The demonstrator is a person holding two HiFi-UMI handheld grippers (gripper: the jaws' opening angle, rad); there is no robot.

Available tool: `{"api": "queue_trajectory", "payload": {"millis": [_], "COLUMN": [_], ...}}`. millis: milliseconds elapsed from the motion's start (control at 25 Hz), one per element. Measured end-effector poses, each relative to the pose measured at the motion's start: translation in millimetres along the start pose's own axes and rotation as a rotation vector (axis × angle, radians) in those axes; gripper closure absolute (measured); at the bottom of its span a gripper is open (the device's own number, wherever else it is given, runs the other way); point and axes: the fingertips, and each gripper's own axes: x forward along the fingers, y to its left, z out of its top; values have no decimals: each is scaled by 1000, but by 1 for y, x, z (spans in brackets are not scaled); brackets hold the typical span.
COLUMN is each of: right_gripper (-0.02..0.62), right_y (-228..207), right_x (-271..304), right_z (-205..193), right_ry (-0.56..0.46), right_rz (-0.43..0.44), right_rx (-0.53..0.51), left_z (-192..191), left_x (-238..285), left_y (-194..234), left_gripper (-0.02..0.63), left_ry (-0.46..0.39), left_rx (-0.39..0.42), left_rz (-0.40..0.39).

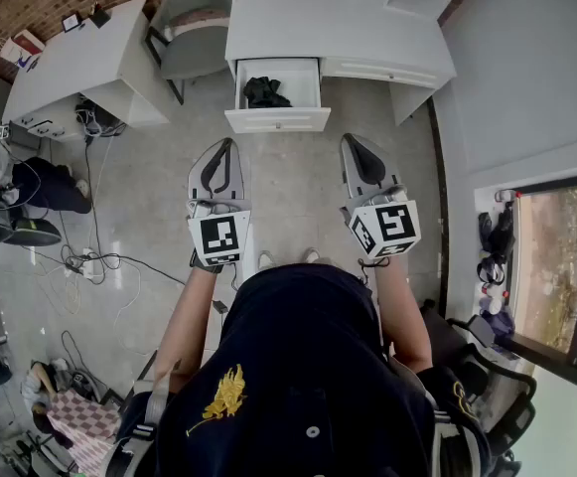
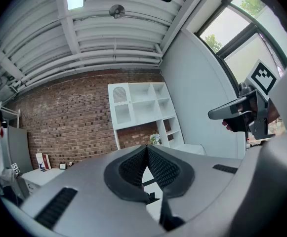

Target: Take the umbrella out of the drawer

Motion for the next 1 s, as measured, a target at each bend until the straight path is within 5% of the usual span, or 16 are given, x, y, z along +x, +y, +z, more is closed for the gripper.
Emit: {"api": "queue_trajectory", "payload": {"millis": [240, 560, 1000], "right_gripper": [571, 569, 569], "right_y": [-1, 10, -37], "right_x": [9, 7, -11], "right_z": [-9, -17, -27], "right_ry": [11, -18, -8], "right_rz": [4, 113, 138], "right_rx": [24, 71, 83], "left_z": [-1, -7, 5], "left_x": [5, -3, 12], "left_y": [7, 7, -43], "left_gripper": [589, 589, 589], "left_ry": [22, 62, 76], "left_rx": [30, 29, 35], "left_rz": [-16, 21, 43]}}
